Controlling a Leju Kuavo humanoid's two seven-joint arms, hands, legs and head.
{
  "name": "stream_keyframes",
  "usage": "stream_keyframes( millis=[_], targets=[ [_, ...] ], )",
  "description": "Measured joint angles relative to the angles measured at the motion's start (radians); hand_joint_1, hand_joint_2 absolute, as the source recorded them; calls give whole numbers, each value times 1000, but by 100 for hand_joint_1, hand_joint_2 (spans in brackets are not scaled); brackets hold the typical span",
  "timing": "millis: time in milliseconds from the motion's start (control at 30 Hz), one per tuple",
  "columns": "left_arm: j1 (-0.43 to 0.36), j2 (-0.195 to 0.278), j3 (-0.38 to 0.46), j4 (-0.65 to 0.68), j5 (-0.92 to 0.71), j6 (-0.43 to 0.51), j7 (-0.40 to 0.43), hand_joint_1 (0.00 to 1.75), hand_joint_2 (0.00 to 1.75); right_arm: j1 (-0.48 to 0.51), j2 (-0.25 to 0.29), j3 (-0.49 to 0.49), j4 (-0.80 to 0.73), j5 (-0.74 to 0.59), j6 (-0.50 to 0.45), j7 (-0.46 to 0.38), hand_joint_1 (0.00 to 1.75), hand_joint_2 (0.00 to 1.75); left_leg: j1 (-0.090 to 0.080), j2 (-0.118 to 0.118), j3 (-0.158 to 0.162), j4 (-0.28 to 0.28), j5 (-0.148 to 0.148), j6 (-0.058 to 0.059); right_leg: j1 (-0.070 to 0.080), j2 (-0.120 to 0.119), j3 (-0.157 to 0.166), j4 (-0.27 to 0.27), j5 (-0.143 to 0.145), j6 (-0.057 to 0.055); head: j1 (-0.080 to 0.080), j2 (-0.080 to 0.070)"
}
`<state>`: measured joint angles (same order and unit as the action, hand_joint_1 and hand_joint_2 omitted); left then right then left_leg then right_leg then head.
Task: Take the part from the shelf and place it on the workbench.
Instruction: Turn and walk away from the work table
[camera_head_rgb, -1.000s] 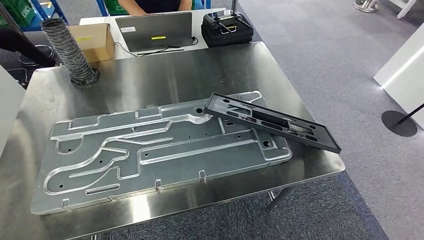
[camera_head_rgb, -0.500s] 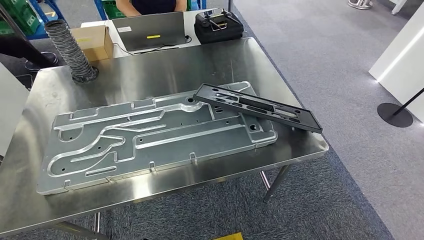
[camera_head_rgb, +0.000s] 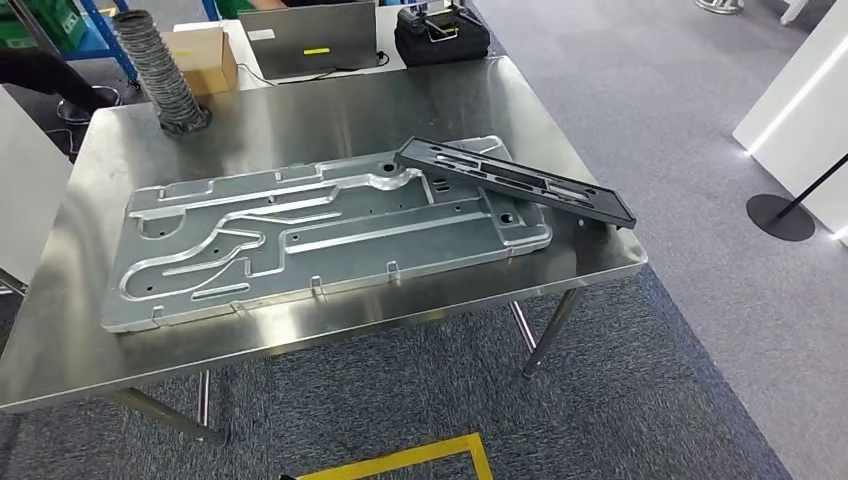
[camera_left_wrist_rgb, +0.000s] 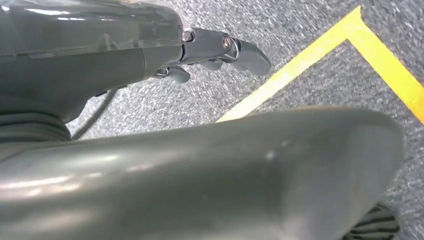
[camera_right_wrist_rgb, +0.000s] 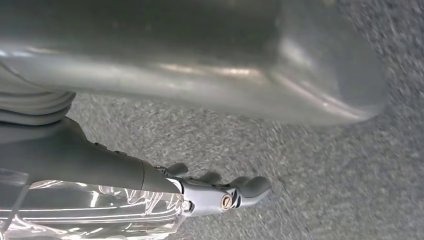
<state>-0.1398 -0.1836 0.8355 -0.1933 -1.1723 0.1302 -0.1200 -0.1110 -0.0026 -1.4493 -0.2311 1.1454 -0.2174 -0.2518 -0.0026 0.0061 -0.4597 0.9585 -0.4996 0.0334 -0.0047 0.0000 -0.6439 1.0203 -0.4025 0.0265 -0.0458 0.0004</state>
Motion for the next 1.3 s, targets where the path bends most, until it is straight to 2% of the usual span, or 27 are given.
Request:
stream_keyframes(
  millis=[33,100,133,167,200,267,333,367,433,500,533,600,633,667,700,733,800,867,933,1000,1033,1100,1133,1167,1200,1233,1300],
  targets=[
    [0,0,-1,0,-2,0,0,0,0,0,2,3,2,2,2,1,0,0,2,2,-12,-2,13,5,-2,1,-15,43,-46,5,0,0],
    [-1,0,-5,0,-6,-1,-1,0,0,0,6,9,6,4,7,1,0,0,0,4,-41,0,35,10,-6,1,-50,174,-149,15,0,0],
    [-1,0,-6,0,-7,-1,-1,0,0,0,8,11,7,6,9,1,0,0,-1,5,-56,3,45,9,-8,1,-60,235,-175,19,0,0],
    [-1,1,-7,0,-8,-2,-1,0,0,0,10,13,9,7,10,0,0,0,-1,5,-71,6,55,8,-9,0,-56,267,-175,22,0,0],
    [-1,1,-8,0,-9,-2,0,0,0,0,13,14,10,8,10,-1,0,0,-1,5,-86,9,65,6,-10,0,-35,265,-157,22,0,0],
    [-1,1,-12,0,-11,-2,-1,0,0,-1,17,19,12,9,10,-4,0,0,-2,5,-114,18,79,1,-11,0,62,153,-110,17,0,0],
    [-1,1,-17,0,-13,0,-4,0,0,-5,19,23,13,10,11,-6,0,0,-4,5,-131,26,90,-8,-5,0,166,0,-111,5,0,0],
    [-1,1,-19,0,-14,2,-6,0,0,-6,20,25,13,10,11,-7,0,0,-4,6,-135,28,96,-13,-1,0,193,-43,-120,-1,0,0],
    [-2,1,-21,0,-17,6,-9,0,0,-6,22,28,14,10,11,-9,0,0,-4,6,-138,28,107,-25,1,-1,198,-65,-121,-13,0,0],
    [-2,2,-21,0,-19,9,-13,0,0,-5,25,30,15,11,12,-10,0,0,-2,4,-151,54,85,-37,-2,-3,190,-69,-107,-27,0,0],
    [-1,2,-21,0,-20,10,-14,0,0,-4,27,31,15,11,13,-11,0,0,-1,3,-168,95,52,-42,-4,-4,184,-71,-99,-34,0,0],
    [-1,2,-21,0,-21,11,-17,0,0,-3,29,32,16,11,18,-11,0,0,3,2,-217,228,-32,-50,-2,-3,168,-69,-89,-40,0,0],
    [-1,2,-21,0,-21,11,-17,0,0,-2,30,32,16,10,22,-11,0,0,4,2,-237,290,-60,-53,-1,-1,160,-66,-85,-40,0,0],
    [0,2,-21,0,-21,11,-17,0,0,-1,32,32,16,10,27,-11,0,0,5,2,-242,323,-67,-54,0,3,152,-62,-81,-40,0,0],
    [1,2,-21,0,-21,11,-18,0,0,-1,32,32,17,9,32,-11,0,0,5,2,-227,316,-56,-55,0,9,145,-57,-79,-39,0,0],
    [1,3,-21,0,-21,12,-18,0,0,-1,33,32,17,8,37,-10,0,0,6,-1,-193,270,-30,-53,0,16,139,-51,-78,-38,0,0],
    [1,4,-21,0,-21,13,-18,0,0,-2,36,32,17,8,42,-6,0,0,6,-30,-104,130,16,-44,0,32,129,-40,-77,-34,0,0],
    [2,6,-22,0,-21,13,-19,0,0,-4,40,33,18,8,44,-3,0,0,7,-54,-57,50,24,-37,-1,49,120,-34,-74,-25,0,0],
    [3,6,-22,0,-21,13,-19,0,0,-4,41,33,18,8,43,-1,0,0,8,-46,-55,37,22,-30,0,65,113,-33,-68,-13,0,0],
    [0,6,-22,0,-22,13,-19,0,0,-1,41,34,19,9,41,0,0,0,12,-29,-55,26,29,-17,0,53,101,-13,-81,-2,0,0],
    [-1,5,-22,0,-22,13,-19,0,0,-1,41,35,19,9,40,0,0,0,14,-21,-56,21,33,-11,0,39,83,23,-104,3,0,0],
    [-1,5,-22,0,-23,13,-18,0,0,-3,41,37,20,10,35,-1,0,0,13,-6,-62,20,36,-5,-5,14,23,151,-171,12,0,0],
    [0,5,-22,0,-23,13,-18,0,0,-3,41,37,20,11,33,-1,0,0,13,0,-64,20,37,-4,-7,11,-7,215,-196,16,0,0],
    [0,5,-22,0,-23,13,-18,0,0,-2,41,38,20,11,31,-2,0,0,12,4,-67,22,38,-4,-9,9,-24,255,-204,19,0,0],
    [0,5,-22,0,-23,13,-18,0,0,-1,41,38,20,11,30,-2,0,0,12,7,-68,24,38,-4,-11,8,-22,256,-193,20,0,0],
    [0,5,-22,0,-23,13,-18,0,0,0,41,38,20,11,29,-2,0,0,12,9,-69,26,38,-5,-13,6,1,216,-164,20,0,0],
    [-1,5,-22,0,-23,13,-18,0,0,0,40,39,20,11,28,-3,0,0,10,10,-69,30,37,-9,-12,1,77,72,-98,15,0,0]
  ],
)
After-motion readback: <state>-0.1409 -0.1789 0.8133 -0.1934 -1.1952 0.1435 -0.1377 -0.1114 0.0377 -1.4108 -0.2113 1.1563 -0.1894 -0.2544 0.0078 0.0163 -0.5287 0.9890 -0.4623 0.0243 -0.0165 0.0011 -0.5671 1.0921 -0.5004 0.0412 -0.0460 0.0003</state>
